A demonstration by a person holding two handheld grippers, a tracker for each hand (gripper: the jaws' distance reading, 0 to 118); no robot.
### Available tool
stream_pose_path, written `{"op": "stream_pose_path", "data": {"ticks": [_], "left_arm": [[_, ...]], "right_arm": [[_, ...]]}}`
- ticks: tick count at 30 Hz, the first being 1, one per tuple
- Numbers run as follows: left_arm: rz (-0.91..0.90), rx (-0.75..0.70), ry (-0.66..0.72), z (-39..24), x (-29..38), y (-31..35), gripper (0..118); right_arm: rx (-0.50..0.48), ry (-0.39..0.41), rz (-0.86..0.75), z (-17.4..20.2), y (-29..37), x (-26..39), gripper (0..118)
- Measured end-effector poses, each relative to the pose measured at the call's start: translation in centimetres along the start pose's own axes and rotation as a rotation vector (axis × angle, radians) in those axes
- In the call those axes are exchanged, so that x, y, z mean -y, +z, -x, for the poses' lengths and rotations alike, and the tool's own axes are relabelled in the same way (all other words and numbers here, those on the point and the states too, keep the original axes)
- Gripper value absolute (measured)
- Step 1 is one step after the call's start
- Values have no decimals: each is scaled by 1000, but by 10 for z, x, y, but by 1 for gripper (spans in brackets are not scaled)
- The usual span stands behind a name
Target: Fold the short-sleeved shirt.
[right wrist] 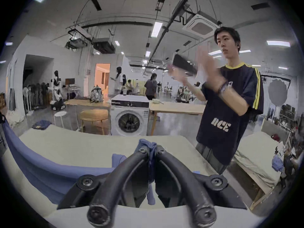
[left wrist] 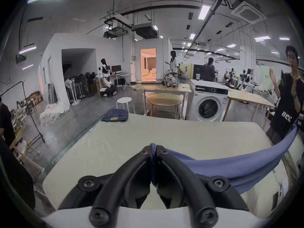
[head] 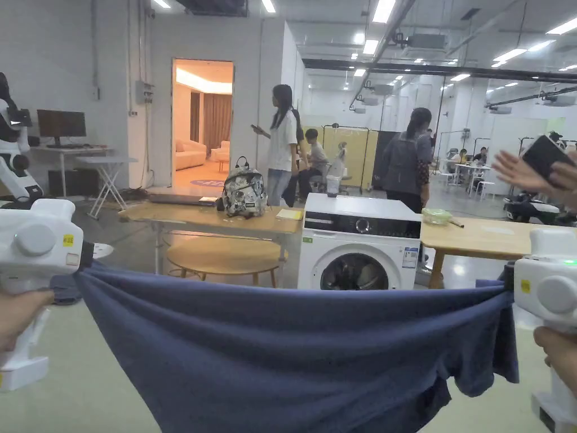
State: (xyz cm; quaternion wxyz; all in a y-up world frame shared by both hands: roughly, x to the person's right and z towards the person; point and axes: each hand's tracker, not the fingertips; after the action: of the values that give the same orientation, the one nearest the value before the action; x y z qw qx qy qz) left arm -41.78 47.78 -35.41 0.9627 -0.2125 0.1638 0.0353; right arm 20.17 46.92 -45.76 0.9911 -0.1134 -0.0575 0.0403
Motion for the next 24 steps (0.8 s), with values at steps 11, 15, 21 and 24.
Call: {"op": "stream_pose_path", "data": {"ticks": [11,15,21,24], "left_arm": [[-32,-18,-11,-10,-31,-26,0],[-15,-24,-22,-9,-13,-34,0],[54,8,-26,-5,51,-37,0],[68,24,-12,-3,98,-28,0]], "right_arm": [[25,30,-55,15,-20,-32,3],[17,58,-26,21,-18,-5,3],[9,66,80,20,-6,68,3],[-13,45,120,11,1,108,3]]}}
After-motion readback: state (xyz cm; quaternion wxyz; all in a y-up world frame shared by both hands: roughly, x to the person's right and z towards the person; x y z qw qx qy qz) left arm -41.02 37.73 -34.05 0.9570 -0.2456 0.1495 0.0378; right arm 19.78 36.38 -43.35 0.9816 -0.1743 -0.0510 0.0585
